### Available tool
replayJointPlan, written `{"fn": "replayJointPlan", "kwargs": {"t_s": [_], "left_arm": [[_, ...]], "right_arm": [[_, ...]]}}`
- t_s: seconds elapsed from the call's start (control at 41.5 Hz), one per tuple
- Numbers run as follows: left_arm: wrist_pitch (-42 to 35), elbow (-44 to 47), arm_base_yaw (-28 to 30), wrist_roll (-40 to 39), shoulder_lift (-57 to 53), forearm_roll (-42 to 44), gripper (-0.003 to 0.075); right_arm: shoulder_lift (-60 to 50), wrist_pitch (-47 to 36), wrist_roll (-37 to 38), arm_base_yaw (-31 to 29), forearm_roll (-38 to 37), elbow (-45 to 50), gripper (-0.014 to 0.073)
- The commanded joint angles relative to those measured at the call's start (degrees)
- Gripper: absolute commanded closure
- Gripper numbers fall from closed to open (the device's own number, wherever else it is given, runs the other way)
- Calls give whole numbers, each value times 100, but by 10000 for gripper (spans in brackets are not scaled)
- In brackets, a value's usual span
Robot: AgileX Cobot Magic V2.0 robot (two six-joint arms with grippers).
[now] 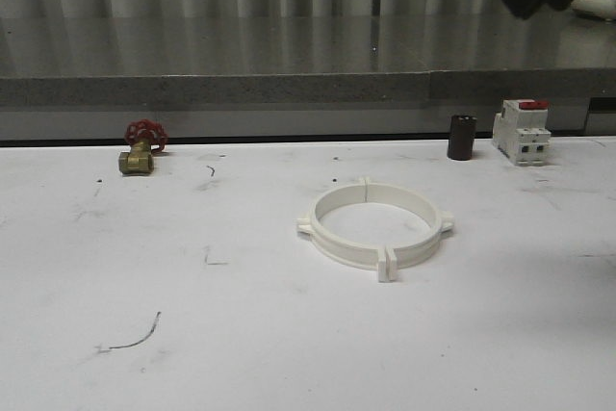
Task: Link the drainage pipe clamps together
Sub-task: 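Open the right gripper and lift it away from the ring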
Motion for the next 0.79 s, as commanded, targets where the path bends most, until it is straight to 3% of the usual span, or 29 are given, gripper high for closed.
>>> {"fn": "replayJointPlan", "kwargs": {"t_s": [0.0,0.409,0.698,0.77], "left_arm": [[-417,-150,-10,-31,33,-33,365],[-417,-150,-10,-31,33,-33,365],[-417,-150,-10,-31,33,-33,365],[-417,-150,-10,-31,33,-33,365]], "right_arm": [[-923,-497,-115,-11,118,391,259],[-3932,-484,-79,-11,906,2456,259],[-4741,-468,-79,-11,878,2945,261],[-4741,-419,-79,-11,878,2945,302]]}}
